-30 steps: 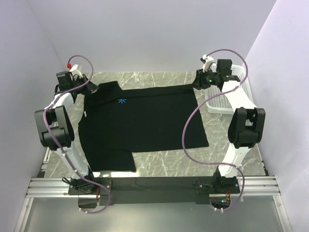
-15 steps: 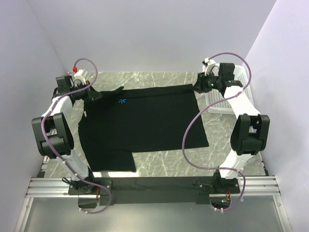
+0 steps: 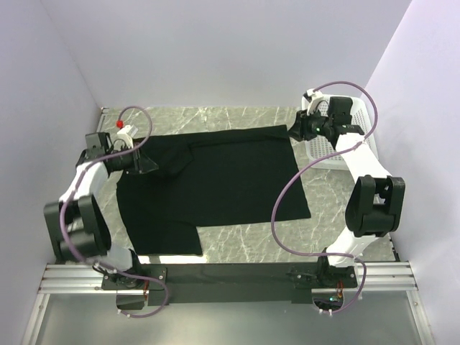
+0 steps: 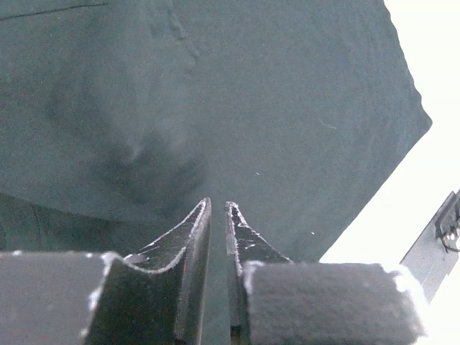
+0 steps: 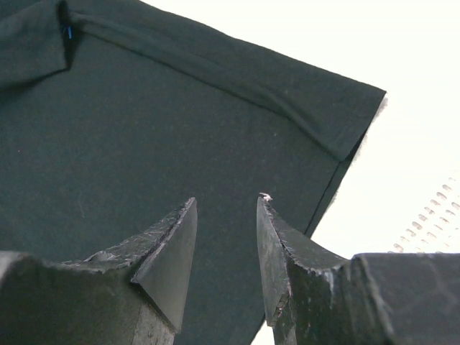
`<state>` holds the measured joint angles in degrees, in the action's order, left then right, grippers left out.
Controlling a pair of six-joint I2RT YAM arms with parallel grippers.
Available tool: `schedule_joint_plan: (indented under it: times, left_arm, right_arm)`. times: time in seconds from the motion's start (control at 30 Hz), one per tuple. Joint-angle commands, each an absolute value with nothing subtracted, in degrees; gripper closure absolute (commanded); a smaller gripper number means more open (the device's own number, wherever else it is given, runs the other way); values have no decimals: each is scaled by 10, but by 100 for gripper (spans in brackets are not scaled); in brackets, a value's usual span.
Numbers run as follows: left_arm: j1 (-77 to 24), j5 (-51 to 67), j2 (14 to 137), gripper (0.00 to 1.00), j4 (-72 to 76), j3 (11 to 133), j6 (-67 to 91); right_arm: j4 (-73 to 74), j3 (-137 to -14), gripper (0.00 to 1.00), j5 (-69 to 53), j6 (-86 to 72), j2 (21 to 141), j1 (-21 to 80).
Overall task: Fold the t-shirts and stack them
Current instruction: Fold the tshirt
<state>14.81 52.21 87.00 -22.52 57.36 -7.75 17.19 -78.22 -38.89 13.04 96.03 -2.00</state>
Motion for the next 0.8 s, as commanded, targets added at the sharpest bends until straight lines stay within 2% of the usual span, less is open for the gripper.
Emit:
schedule_joint_plan:
  times: [0.0,0.03,0.1,0.13,0.17,0.23,0.27,0.4,0.5,0.6,0.77]
  left_arm:
    - [154,499,782,82,-193,545,-43]
    - [155,480,741,79,-183,537,-31]
    - [154,460,667,66,-157,510,-5]
    - [155,401,638,16,-143,498,23]
    - [154,373,610,1,-124,464,39]
    - [154,340,549,1,-67,433,77]
    - [153,360,543,1,-50,418,83]
    - [127,414,617,7,-30,448,109]
    - [43,347,716,8,-97,517,81]
    - [-51,259,827,16,-143,579,69]
    - [-104,126,901,21,-126,628,116]
  right_arm:
    - [137,-771,54,-402,127,934,-25]
    - [134,-769,54,-403,127,935,-25]
    - [131,-769,54,-406,125,940,-25]
    - [131,-770,54,-407,124,942,-25]
    - [130,-771,54,-410,122,944,-25]
    - [122,-771,54,-412,117,947,-25]
    - [121,-773,54,-416,115,948,-25]
    - [133,-794,54,-418,117,965,-25]
    - [146,-805,54,-417,124,970,-25]
    - [152,-802,54,-416,127,970,-25]
    - [156,-788,54,-409,125,962,-25]
